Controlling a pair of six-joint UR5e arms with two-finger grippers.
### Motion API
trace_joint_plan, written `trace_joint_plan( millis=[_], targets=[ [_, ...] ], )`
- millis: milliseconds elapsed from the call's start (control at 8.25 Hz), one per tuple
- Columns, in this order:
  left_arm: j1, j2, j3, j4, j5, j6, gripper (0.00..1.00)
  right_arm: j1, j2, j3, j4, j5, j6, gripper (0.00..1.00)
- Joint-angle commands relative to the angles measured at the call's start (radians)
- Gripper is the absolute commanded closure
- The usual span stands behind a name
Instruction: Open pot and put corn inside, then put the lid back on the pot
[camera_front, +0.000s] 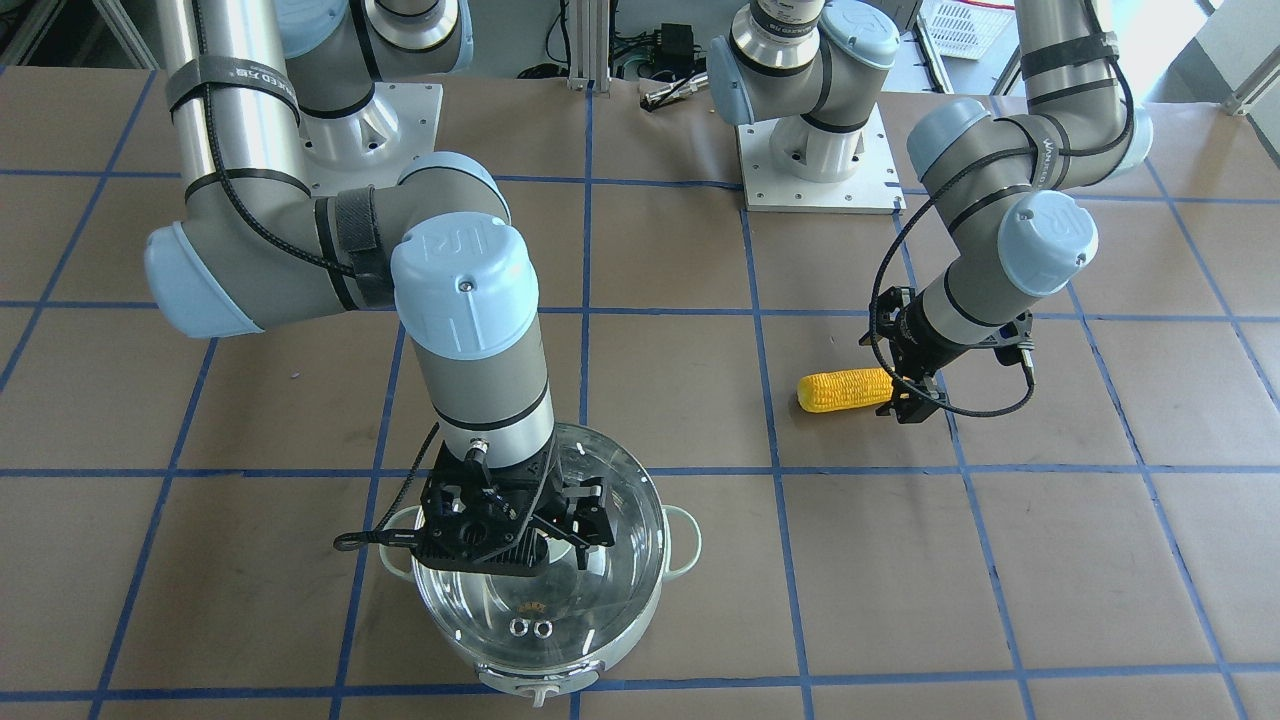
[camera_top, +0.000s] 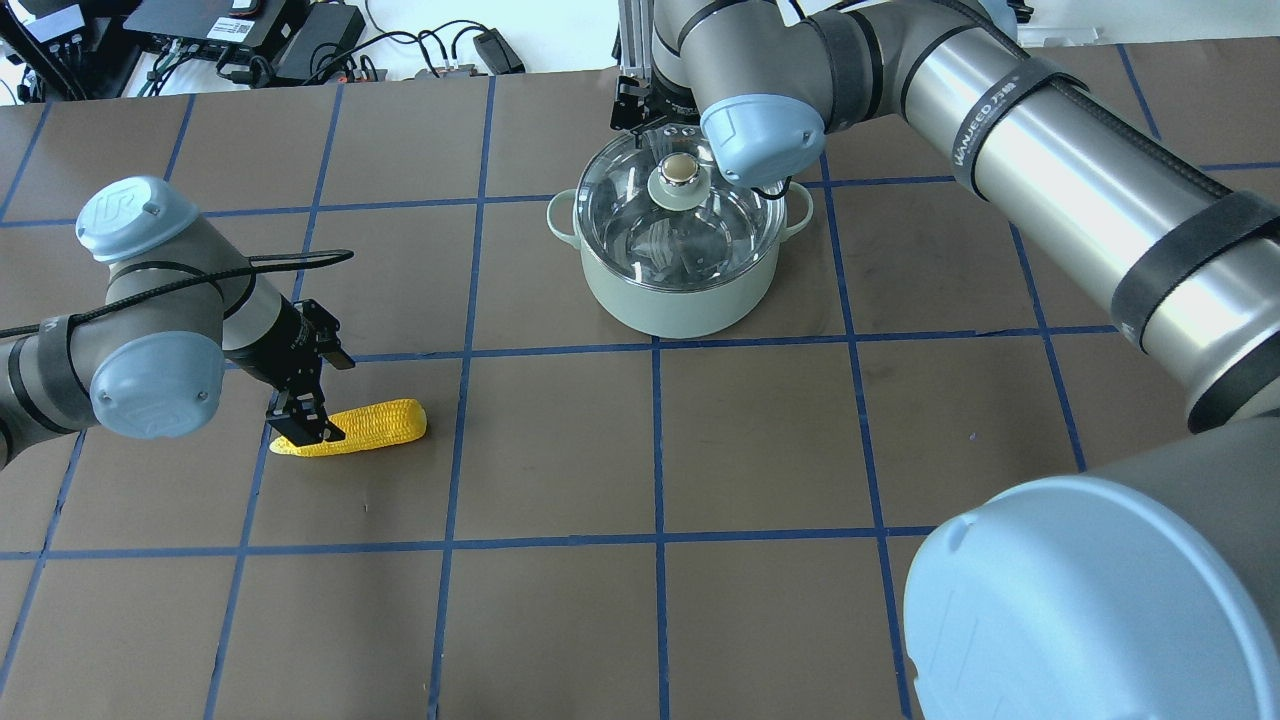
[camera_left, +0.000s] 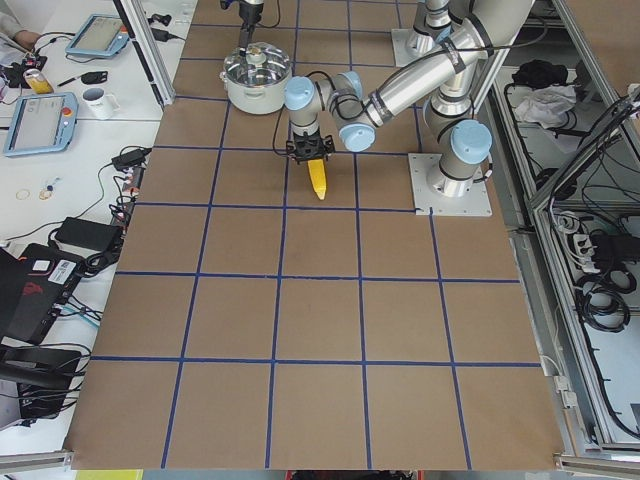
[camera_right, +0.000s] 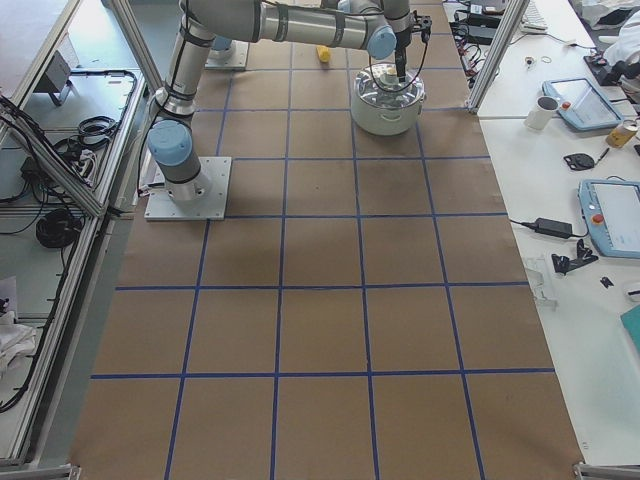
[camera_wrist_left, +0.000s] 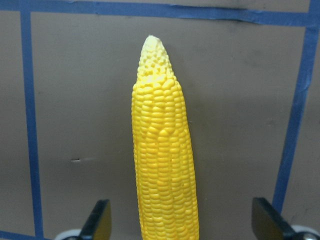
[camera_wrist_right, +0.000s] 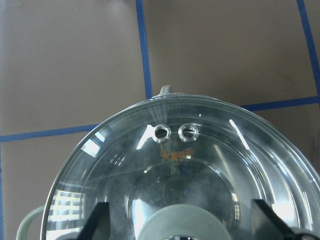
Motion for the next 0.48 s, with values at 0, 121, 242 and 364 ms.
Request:
trace_joint_plan(
  millis=[0, 121, 242, 364],
  targets=[
    [0.000, -0.010, -0.080, 0.094, 0.003, 0.007, 0.00, 0.007, 0.003, 0.013, -0.002, -0.008, -0.005, 0.02],
    [0.000, -0.014, -0.083, 0.096, 0.002, 0.009, 0.00, 0.009, 0.002, 0.018, 0.001, -0.008, 0.002, 0.05],
    [0.000, -0.017, -0.083, 0.096, 0.003, 0.009, 0.00, 0.013, 0.000, 0.018, -0.001, -0.009, 0.002, 0.07],
    [0.000, -0.023, -0.083, 0.096, 0.003, 0.010, 0.00, 0.015, -0.001, 0.020, 0.008, -0.012, 0.004, 0.14]
  ],
)
